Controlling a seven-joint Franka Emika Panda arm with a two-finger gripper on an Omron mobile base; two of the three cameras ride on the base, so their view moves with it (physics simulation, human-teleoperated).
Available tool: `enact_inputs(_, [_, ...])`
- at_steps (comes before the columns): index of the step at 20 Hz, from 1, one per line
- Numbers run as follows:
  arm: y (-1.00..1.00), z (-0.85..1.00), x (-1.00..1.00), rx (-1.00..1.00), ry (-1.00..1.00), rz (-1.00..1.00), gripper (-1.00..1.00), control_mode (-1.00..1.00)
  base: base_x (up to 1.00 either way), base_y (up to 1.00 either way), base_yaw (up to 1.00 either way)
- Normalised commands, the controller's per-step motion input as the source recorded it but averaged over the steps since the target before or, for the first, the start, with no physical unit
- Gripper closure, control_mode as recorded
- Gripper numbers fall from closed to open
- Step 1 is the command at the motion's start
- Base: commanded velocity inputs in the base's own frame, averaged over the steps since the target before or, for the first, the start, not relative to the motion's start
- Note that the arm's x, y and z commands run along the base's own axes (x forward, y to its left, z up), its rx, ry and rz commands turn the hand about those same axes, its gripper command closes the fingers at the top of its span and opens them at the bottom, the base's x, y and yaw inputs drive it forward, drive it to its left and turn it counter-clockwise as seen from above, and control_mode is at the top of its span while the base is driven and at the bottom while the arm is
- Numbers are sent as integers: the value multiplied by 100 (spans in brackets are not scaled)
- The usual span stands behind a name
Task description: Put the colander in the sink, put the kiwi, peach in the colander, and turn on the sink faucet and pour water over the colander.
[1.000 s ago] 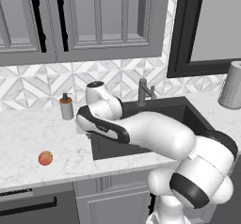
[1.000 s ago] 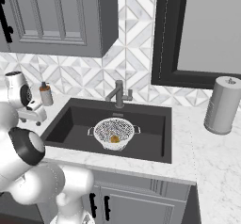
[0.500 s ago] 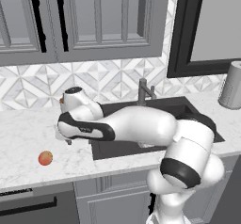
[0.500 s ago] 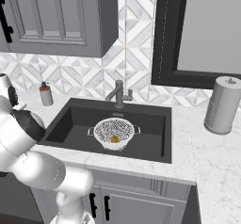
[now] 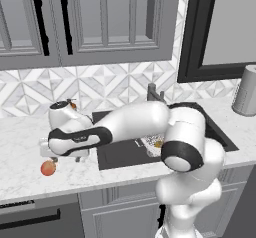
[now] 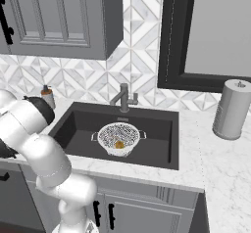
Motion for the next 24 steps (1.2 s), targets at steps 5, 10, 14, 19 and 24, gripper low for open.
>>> enact_inputs(5, [61, -7, 6, 0, 0, 0, -100, -100, 0, 0, 0])
enact_inputs(10, [32, 0, 17, 0, 0, 0, -100, -100, 0, 0, 0])
enact_inputs(14, [17, 0, 12, 0, 0, 0, -100, -100, 0, 0, 0])
enact_inputs(19, [8, -2, 13, 0, 0, 0, -100, -100, 0, 0, 0])
enact_inputs(24, [-2, -18, 15, 0, 0, 0, -100, -100, 0, 0, 0])
